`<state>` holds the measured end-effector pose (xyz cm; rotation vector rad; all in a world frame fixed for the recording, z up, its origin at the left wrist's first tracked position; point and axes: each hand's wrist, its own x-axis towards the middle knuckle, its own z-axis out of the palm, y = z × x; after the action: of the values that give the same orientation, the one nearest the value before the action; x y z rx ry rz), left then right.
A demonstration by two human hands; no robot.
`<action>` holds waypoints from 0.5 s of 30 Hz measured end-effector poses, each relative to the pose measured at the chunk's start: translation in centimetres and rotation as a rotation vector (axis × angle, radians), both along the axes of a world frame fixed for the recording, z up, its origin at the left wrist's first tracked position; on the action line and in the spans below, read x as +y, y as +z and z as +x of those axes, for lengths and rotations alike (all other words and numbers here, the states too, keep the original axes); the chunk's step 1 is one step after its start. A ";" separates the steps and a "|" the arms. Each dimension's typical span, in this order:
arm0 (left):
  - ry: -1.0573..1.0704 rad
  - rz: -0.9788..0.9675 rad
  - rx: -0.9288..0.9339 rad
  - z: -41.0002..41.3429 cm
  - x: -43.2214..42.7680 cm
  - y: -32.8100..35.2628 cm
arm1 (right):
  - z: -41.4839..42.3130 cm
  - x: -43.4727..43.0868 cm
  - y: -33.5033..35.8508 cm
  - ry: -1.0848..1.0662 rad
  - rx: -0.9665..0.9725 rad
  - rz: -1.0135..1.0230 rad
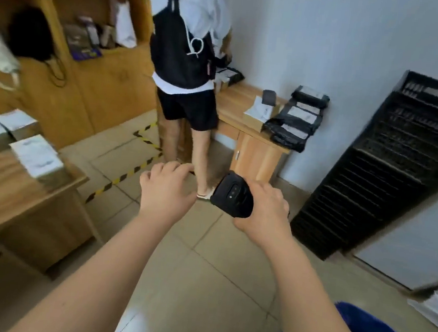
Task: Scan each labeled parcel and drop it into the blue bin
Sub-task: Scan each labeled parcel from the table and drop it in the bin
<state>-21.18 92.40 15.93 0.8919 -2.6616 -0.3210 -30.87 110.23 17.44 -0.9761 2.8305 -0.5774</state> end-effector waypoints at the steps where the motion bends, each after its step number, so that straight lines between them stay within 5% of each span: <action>1: 0.055 0.001 0.006 2.2 -2.6 0.2 | 1.1 -3.0 0.3 0.048 0.004 -0.016; 15: 0.684 -0.062 -0.003 36.0 -31.2 1.8 | 26.5 -41.7 1.4 0.683 0.066 -0.091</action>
<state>14.78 61.21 17.78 1.6850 -2.1736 -0.0677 -4.38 68.51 18.79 -1.8724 2.2919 -0.5842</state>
